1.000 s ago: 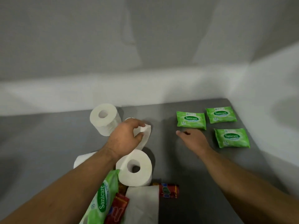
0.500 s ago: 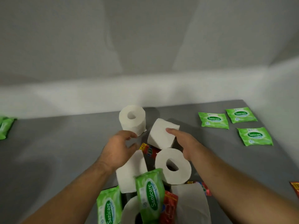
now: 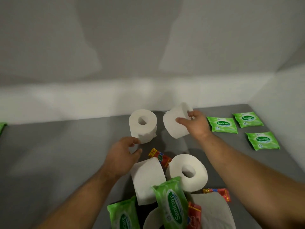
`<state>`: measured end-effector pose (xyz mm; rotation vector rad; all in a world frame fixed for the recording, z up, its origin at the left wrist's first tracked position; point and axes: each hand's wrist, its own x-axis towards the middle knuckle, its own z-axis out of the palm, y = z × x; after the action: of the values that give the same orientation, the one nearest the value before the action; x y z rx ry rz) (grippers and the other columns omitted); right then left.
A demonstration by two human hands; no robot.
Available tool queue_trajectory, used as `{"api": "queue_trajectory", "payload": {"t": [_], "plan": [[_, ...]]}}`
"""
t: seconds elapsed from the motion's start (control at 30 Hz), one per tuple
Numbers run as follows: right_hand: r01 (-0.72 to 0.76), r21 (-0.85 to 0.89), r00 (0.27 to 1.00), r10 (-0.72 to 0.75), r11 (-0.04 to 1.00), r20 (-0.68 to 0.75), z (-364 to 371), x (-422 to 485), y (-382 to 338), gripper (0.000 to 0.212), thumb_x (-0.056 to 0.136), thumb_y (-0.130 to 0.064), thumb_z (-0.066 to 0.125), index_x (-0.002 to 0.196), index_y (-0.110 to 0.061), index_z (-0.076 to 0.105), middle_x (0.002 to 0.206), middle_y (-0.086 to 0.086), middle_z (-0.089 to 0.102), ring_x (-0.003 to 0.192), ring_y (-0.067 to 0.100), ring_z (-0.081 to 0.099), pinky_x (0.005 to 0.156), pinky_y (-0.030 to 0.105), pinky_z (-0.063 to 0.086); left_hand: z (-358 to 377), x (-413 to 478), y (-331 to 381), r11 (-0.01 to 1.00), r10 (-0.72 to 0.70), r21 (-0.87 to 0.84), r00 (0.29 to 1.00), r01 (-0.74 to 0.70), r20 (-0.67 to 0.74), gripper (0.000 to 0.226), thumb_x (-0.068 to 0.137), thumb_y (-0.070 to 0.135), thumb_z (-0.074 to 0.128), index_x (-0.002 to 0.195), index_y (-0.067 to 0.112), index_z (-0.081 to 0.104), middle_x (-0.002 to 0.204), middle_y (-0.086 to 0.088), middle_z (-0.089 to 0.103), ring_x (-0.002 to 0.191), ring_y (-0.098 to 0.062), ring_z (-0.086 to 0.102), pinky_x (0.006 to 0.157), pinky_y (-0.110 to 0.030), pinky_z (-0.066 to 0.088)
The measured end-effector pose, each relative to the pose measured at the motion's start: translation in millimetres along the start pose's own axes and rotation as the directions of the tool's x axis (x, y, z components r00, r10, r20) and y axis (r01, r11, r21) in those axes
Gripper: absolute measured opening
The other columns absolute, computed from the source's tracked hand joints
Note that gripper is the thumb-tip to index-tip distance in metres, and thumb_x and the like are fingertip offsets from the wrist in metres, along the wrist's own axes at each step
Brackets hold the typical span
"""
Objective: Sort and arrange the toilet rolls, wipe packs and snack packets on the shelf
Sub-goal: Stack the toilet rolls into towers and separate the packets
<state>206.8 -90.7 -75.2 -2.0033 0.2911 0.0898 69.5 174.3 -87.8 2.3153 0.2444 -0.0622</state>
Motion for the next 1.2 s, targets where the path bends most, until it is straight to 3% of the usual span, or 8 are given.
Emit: {"api": "queue_trajectory", "payload": {"t": [0.1,0.2,0.53,0.7,0.83,1.0,1.13,1.2], "plan": [[0.23,-0.353,0.972,-0.235,0.907,0.028,15,15,-17,0.06,0.069,-0.041,0.088,0.117,-0.014,0.064,0.143,-0.001,0.044,0.129,0.016,0.045,0.105,0.023,0.037,-2,6,-2,1.0,-0.005,-0.003,1.0,0.005,0.006,0.023,0.092,0.031,0.074,0.114,0.035,0.069,0.117,0.009,0.066,0.106,-0.008,0.061,0.09,-0.024,0.048],[0.282,-0.523,0.958,-0.262,0.804,0.114,35,30,-18,0.061,0.068,-0.047,0.085,0.119,-0.02,0.065,0.152,0.0,0.038,0.142,0.018,0.034,0.116,0.03,0.034,-4,10,-6,1.0,-0.012,0.005,1.0,0.012,0.013,0.025,0.093,0.034,0.073,0.118,0.035,0.068,0.119,0.01,0.065,0.108,-0.008,0.06,0.092,-0.025,0.049],[0.312,-0.641,0.949,-0.257,0.701,0.181,54,27,6,0.063,0.075,-0.041,0.084,0.127,-0.018,0.057,0.159,0.005,0.025,0.143,0.028,0.03,0.119,0.039,0.031,-2,1,-12,1.0,-0.011,-0.023,0.999,0.012,0.038,0.027,0.093,0.032,0.072,0.12,0.033,0.07,0.12,0.012,0.066,0.107,-0.004,0.06,0.096,-0.028,0.051],[0.371,-0.699,0.927,-0.203,0.612,0.315,46,29,7,0.082,0.074,-0.05,0.082,0.14,-0.019,0.045,0.165,0.008,0.011,0.153,0.033,0.007,0.124,0.047,0.02,4,-9,-1,0.998,0.034,0.048,0.997,-0.038,0.076,0.027,0.094,0.03,0.072,0.121,0.032,0.07,0.124,0.013,0.064,0.11,-0.006,0.059,0.096,-0.026,0.049],[0.377,-0.576,0.917,-0.204,0.726,0.342,24,14,7,0.075,0.078,-0.043,0.081,0.138,-0.02,0.042,0.167,0.004,0.006,0.155,0.028,-0.001,0.123,0.047,0.014,6,-20,17,0.986,0.121,0.103,0.986,-0.132,0.115,0.029,0.094,0.033,0.072,0.122,0.031,0.069,0.119,0.014,0.061,0.109,-0.006,0.057,0.092,-0.024,0.044],[0.4,-0.458,0.911,-0.288,0.794,0.296,-7,-43,26,0.046,0.078,-0.032,0.082,0.113,-0.017,0.056,0.16,0.009,0.031,0.148,0.021,0.024,0.118,0.037,0.029,13,-39,33,0.947,0.275,0.092,0.923,-0.309,0.269,0.031,0.089,0.036,0.074,0.119,0.03,0.071,0.119,0.011,0.07,0.104,-0.005,0.063,0.094,-0.025,0.049],[0.356,-0.402,0.93,-0.277,0.843,0.243,-41,-108,50,0.032,0.08,-0.031,0.081,0.103,-0.021,0.062,0.159,0.008,0.035,0.149,0.017,0.028,0.119,0.04,0.028,23,-57,43,0.878,0.421,0.065,0.83,-0.474,0.365,0.041,0.083,0.041,0.082,0.118,0.021,0.074,0.126,0.006,0.069,0.115,-0.001,0.054,0.102,-0.005,0.032],[0.314,-0.367,0.945,-0.251,0.876,0.209,-57,-140,61,0.025,0.082,-0.032,0.079,0.1,-0.027,0.062,0.16,0.002,0.033,0.149,0.015,0.029,0.12,0.039,0.025,27,-63,45,0.832,0.442,0.14,0.793,-0.537,0.418,0.053,0.079,0.06,0.078,0.12,0.027,0.072,0.134,0.008,0.062,0.126,-0.005,0.049,0.114,-0.019,0.032]]}}
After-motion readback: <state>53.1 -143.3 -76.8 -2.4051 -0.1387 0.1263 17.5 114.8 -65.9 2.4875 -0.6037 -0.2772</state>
